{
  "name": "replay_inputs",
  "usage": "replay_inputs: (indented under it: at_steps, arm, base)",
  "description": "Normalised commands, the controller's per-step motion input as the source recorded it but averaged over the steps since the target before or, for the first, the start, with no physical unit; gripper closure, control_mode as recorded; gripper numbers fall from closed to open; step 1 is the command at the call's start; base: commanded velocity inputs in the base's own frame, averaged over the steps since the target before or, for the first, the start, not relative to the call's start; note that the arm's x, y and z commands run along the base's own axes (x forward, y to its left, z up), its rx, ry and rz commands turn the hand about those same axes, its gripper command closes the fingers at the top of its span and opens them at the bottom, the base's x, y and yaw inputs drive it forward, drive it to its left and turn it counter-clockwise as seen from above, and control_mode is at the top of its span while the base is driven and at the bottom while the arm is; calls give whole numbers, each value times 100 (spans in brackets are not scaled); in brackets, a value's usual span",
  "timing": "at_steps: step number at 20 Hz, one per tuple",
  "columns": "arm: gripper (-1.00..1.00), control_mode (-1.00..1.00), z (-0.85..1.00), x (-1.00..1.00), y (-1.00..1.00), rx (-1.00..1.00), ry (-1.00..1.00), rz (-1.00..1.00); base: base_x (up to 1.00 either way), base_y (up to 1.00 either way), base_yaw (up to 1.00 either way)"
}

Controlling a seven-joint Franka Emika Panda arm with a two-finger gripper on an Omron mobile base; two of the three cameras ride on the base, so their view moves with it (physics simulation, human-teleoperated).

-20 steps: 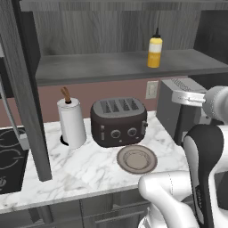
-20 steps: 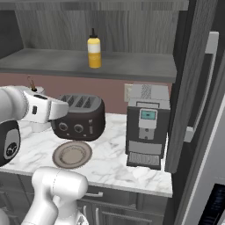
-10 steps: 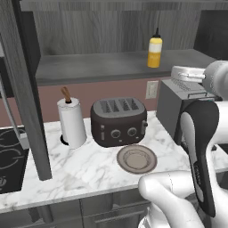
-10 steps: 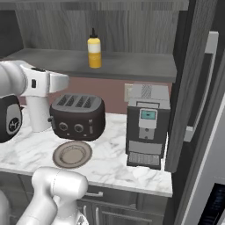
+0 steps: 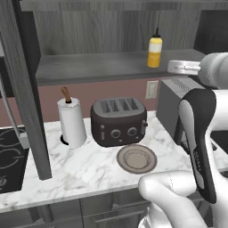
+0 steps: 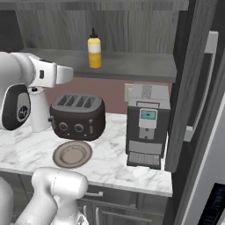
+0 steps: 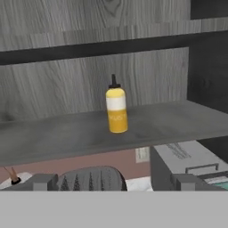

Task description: Move the hot dog bun to the plate on the dining table and place the condiment next to that plate. Then navigate to the fridge and take the sausage and place it on the plate as well.

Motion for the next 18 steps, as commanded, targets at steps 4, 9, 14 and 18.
replay_inputs:
  at_steps: [4,9,14,18]
  arm:
    - [-100,-100,-3,47,0,0,0,2]
    - [-100,-100,-2,48,0,0,0,0]
    - [-100,-100,0,50,0,0,0,0]
    - [-100,-100,0,47,0,0,3,0]
  base:
    - [0,0,0]
    - [0,0,0]
    - [0,0,0]
    - [0,0,0]
